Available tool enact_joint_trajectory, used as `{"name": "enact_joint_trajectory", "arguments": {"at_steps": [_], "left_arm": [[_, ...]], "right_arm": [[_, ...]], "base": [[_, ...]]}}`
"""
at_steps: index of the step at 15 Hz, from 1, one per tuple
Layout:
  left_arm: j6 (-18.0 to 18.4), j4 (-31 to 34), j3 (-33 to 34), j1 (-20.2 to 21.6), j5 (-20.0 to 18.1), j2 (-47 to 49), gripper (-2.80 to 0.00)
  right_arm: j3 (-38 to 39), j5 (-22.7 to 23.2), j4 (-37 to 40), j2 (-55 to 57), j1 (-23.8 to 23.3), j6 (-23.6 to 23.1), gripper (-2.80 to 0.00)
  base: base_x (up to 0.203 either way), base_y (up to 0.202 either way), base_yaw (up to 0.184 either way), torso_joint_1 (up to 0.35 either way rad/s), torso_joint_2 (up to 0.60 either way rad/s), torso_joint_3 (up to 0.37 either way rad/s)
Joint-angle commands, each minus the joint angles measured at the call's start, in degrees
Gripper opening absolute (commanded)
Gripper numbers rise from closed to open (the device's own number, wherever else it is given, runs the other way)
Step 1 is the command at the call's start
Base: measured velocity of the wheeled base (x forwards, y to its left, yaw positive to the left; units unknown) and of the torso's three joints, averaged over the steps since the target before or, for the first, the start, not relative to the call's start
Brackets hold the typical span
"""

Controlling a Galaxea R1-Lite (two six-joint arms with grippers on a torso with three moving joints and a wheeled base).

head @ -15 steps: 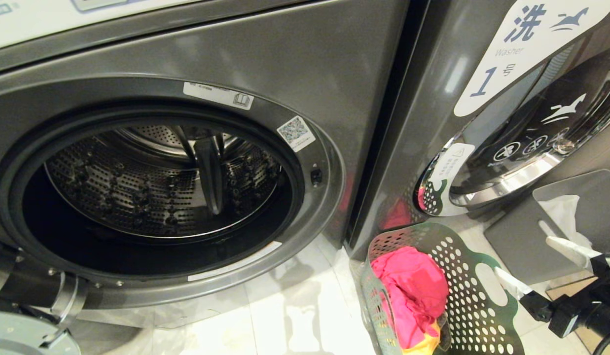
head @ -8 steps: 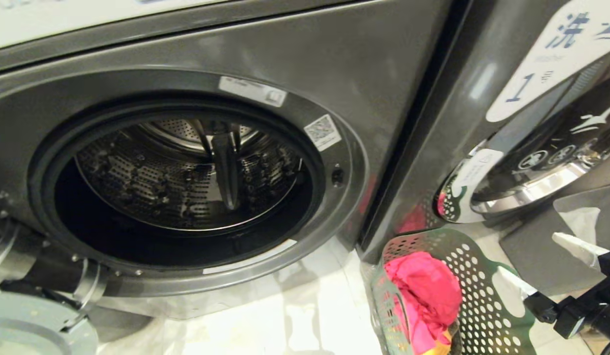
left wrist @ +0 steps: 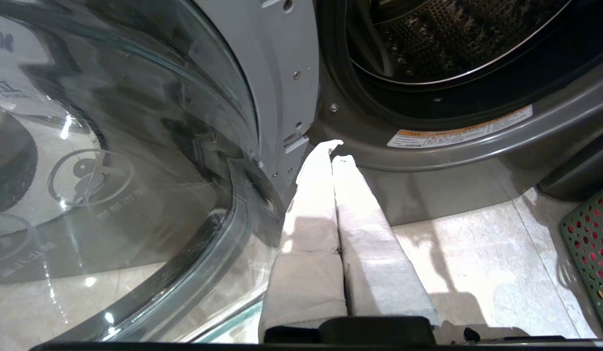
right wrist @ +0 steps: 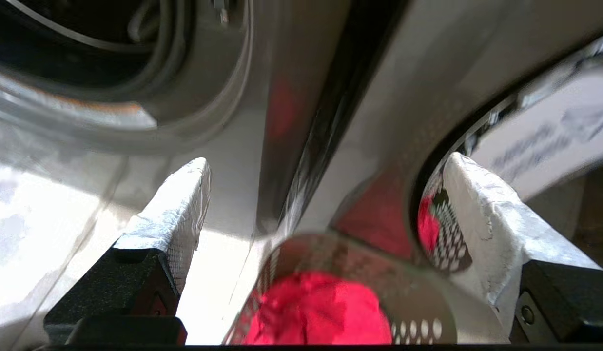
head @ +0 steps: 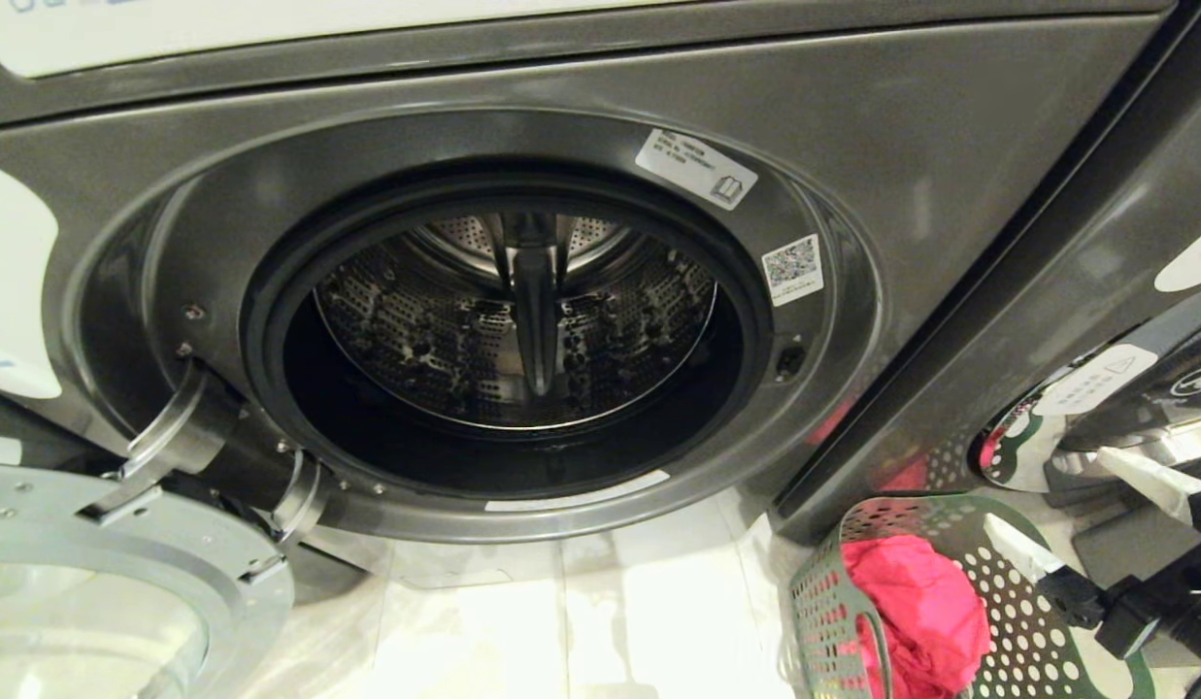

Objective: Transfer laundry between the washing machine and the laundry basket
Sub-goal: Close the washing machine door with the left hand

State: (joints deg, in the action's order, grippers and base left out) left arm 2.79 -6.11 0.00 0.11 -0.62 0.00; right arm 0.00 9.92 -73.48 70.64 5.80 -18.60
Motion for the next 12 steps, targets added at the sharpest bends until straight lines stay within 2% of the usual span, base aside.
{"name": "enact_joint_trajectory", "arguments": {"at_steps": [1, 4, 6, 9, 12], "left_arm": [[0.02, -0.04, 2.29, -0.02, 0.01, 0.09, -2.80], [0.02, -0.04, 2.29, -0.02, 0.01, 0.09, -2.80], [0.02, -0.04, 2.29, -0.02, 0.01, 0.09, -2.80], [-0.07, -0.04, 2.29, -0.02, 0.01, 0.09, -2.80], [0.02, -0.04, 2.29, -0.02, 0.01, 0.09, -2.80]], "right_arm": [[-0.16, 0.41, -1.62, -0.49, 0.25, -0.04, 0.00], [-0.36, 1.87, -3.55, -3.29, 0.62, 0.42, 0.00], [-0.36, 1.06, -0.43, -8.78, 0.56, 0.67, 0.00], [-0.32, -3.69, 13.45, -22.07, 0.48, 2.66, 0.00], [-0.10, -9.64, 37.55, -35.41, 0.39, 6.69, 0.00]], "base": [[0.000, 0.000, 0.000, 0.000, 0.00, 0.000], [0.000, 0.000, 0.000, 0.000, 0.00, 0.000], [0.000, 0.000, 0.000, 0.000, 0.00, 0.000], [0.000, 0.000, 0.000, 0.000, 0.00, 0.000], [0.000, 0.000, 0.000, 0.000, 0.00, 0.000]]}}
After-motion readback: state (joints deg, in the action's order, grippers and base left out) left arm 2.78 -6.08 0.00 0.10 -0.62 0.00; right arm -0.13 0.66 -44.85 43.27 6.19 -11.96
